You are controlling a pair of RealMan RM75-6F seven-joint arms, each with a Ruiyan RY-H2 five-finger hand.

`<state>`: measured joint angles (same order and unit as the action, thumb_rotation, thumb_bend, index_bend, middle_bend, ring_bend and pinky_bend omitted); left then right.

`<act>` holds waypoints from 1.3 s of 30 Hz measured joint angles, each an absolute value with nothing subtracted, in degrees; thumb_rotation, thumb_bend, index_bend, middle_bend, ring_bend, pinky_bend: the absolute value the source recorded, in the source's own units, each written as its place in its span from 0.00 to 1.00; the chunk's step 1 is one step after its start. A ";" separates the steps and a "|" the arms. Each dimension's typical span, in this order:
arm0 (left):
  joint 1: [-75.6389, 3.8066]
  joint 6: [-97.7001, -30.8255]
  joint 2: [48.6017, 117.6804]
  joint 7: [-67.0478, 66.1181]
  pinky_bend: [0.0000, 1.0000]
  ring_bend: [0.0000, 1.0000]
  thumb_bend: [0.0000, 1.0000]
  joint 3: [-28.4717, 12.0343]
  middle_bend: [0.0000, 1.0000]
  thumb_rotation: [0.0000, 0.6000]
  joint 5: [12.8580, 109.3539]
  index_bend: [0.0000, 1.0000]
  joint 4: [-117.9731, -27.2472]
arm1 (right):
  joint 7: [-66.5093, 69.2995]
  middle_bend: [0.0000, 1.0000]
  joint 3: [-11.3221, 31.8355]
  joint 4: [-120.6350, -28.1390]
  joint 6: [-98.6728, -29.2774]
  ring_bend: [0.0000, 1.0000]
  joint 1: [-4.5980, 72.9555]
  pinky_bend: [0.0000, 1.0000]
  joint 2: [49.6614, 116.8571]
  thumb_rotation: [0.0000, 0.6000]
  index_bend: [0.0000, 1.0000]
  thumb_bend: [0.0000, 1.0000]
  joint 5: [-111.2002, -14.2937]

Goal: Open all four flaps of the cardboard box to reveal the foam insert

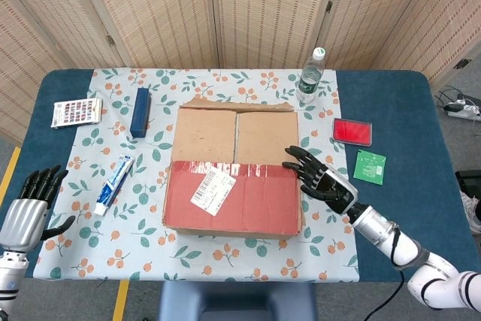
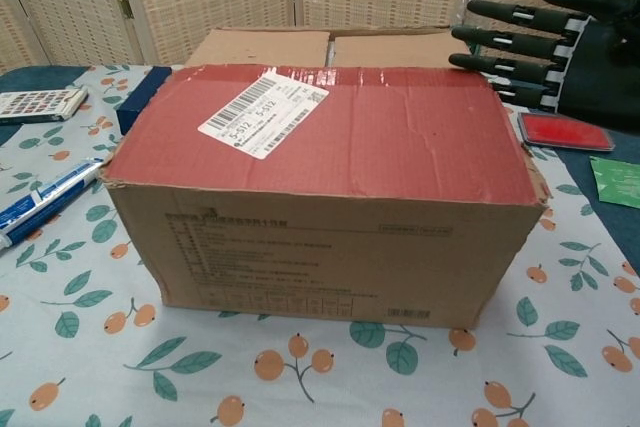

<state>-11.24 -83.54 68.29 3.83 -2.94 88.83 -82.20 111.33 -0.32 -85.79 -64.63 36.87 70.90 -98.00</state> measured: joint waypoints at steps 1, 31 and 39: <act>-11.27 -83.47 68.34 3.74 0.00 0.00 0.28 -2.93 0.06 1.00 88.77 0.07 -82.18 | 111.50 0.01 -0.49 -85.69 -64.98 0.11 37.05 0.07 71.01 0.88 0.05 0.33 -98.32; -11.39 -83.97 69.42 0.36 0.00 0.00 0.28 -2.12 0.06 1.00 90.09 0.08 -82.66 | 96.55 0.01 -2.17 -103.38 -72.31 0.11 38.82 0.08 59.55 0.88 0.05 0.33 -102.78; -11.43 -84.10 69.52 -0.01 0.00 0.00 0.28 -2.03 0.06 1.00 90.36 0.08 -82.80 | 89.73 0.01 -2.29 -110.07 -73.52 0.10 38.57 0.07 55.08 0.88 0.05 0.33 -103.94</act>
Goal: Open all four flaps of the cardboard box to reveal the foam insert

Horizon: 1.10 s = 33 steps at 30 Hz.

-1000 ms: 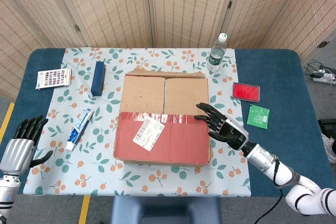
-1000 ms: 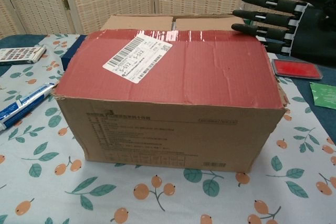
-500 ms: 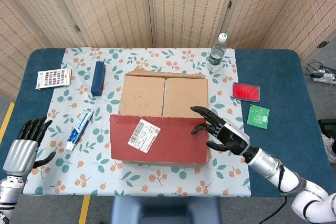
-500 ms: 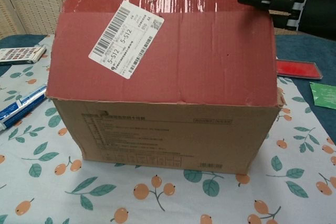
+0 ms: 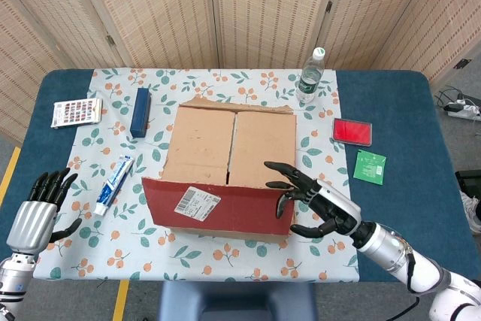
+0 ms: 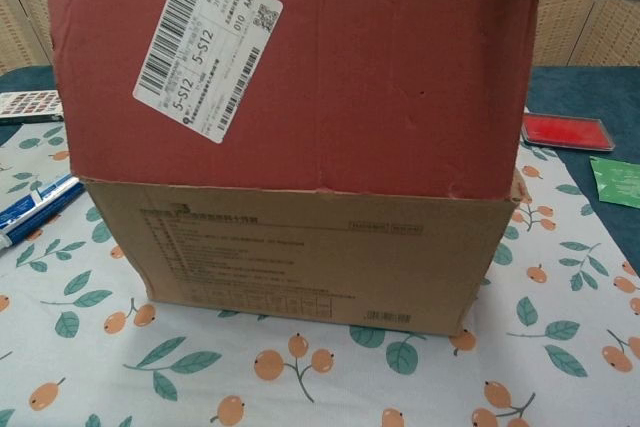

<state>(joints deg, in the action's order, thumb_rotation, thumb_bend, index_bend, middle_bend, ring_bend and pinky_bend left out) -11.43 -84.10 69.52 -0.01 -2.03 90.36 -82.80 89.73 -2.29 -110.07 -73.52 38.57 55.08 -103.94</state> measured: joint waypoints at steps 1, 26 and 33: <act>-11.44 -84.09 69.53 -0.05 0.00 0.00 0.28 -2.02 0.06 1.00 90.37 0.08 -82.83 | 89.02 0.01 -2.34 -110.80 -73.73 0.10 38.45 0.07 54.50 0.88 0.05 0.33 -104.09; -10.77 -85.76 69.53 -1.07 0.00 0.00 0.28 -1.78 0.06 1.00 91.23 0.08 -83.26 | 80.11 0.01 -7.97 -118.51 -75.98 0.09 36.65 0.06 52.64 0.88 0.05 0.33 -113.30; -10.82 -85.60 69.58 -1.22 0.00 0.00 0.28 -1.90 0.06 1.00 91.05 0.08 -83.15 | 79.25 0.01 -10.41 -118.67 -74.48 0.09 37.01 0.06 53.95 0.88 0.05 0.33 -115.38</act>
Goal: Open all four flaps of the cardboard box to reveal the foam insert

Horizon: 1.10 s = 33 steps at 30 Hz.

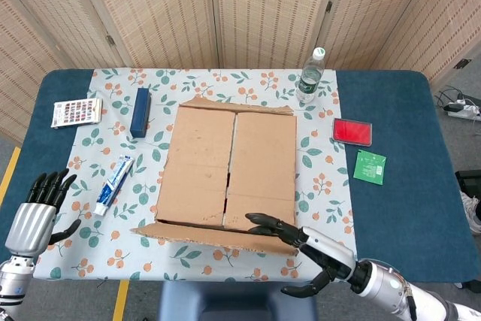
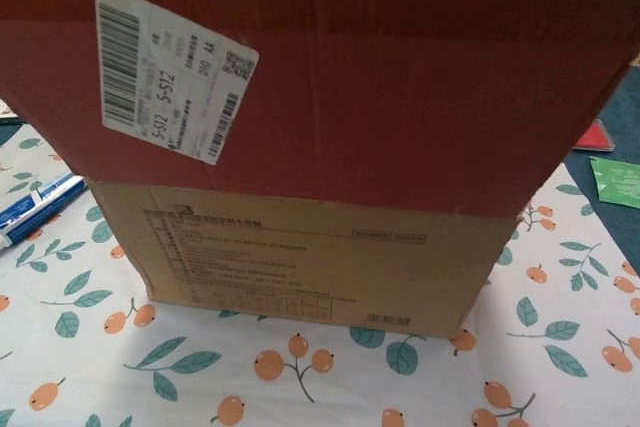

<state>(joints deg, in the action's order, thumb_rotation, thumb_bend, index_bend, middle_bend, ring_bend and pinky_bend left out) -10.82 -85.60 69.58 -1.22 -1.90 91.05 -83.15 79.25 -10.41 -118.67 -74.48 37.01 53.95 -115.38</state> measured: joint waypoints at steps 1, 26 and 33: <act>-10.83 -85.58 69.58 -1.18 0.00 0.00 0.28 -1.90 0.06 1.00 91.05 0.08 -83.14 | 79.13 0.01 -10.87 -118.68 -74.41 0.09 37.04 0.06 54.16 0.88 0.05 0.33 -115.89; -10.73 -85.59 69.37 -0.94 0.00 0.00 0.28 -1.61 0.06 1.00 91.39 0.08 -83.51 | 54.06 0.12 -8.54 -119.61 -72.07 0.12 37.48 0.05 53.60 0.85 0.17 0.44 -110.32; -10.40 -86.32 68.95 0.09 0.00 0.00 0.28 -1.15 0.06 1.00 92.32 0.08 -83.60 | 26.69 0.16 -0.05 -120.60 -66.09 0.14 40.21 0.05 53.82 0.60 0.39 0.61 -98.99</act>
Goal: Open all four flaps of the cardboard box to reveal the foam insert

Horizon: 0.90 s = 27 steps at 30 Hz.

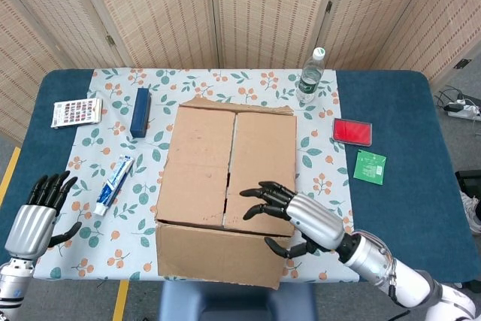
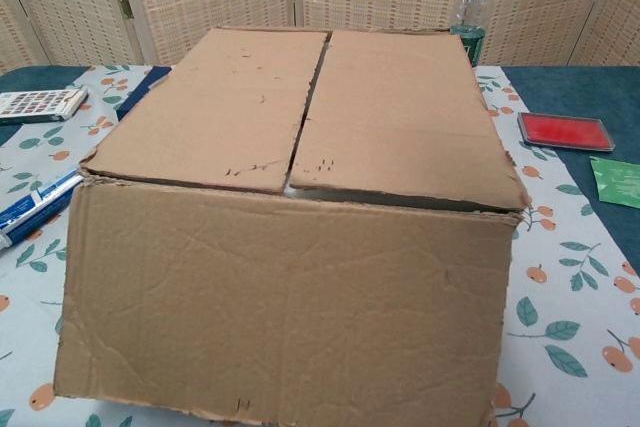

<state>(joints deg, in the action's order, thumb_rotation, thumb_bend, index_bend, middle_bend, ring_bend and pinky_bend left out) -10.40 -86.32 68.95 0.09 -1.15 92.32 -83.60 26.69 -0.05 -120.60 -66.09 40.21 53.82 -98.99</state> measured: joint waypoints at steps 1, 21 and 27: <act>-10.35 -86.47 68.88 0.26 0.00 0.00 0.28 -1.09 0.06 1.00 92.47 0.08 -83.60 | 21.77 0.16 1.50 -120.81 -64.50 0.14 41.12 0.05 53.61 0.56 0.41 0.61 -96.25; -9.92 -87.48 67.74 3.94 0.00 0.00 0.28 -0.74 0.06 1.00 93.39 0.08 -83.14 | -35.27 0.15 11.75 -116.78 -50.00 0.10 64.77 0.00 62.30 0.47 0.56 0.61 -49.86; -9.86 -87.92 67.51 4.91 0.00 0.00 0.28 -0.97 0.06 1.00 93.40 0.08 -82.78 | -36.67 0.15 11.55 -110.16 -48.64 0.10 68.12 0.00 68.59 0.46 0.56 0.61 -48.09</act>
<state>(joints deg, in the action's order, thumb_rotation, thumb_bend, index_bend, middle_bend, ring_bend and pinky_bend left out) -9.86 -87.92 67.51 4.91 -0.97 93.40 -82.78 -36.67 11.55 -110.16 -48.64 68.12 68.59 -48.09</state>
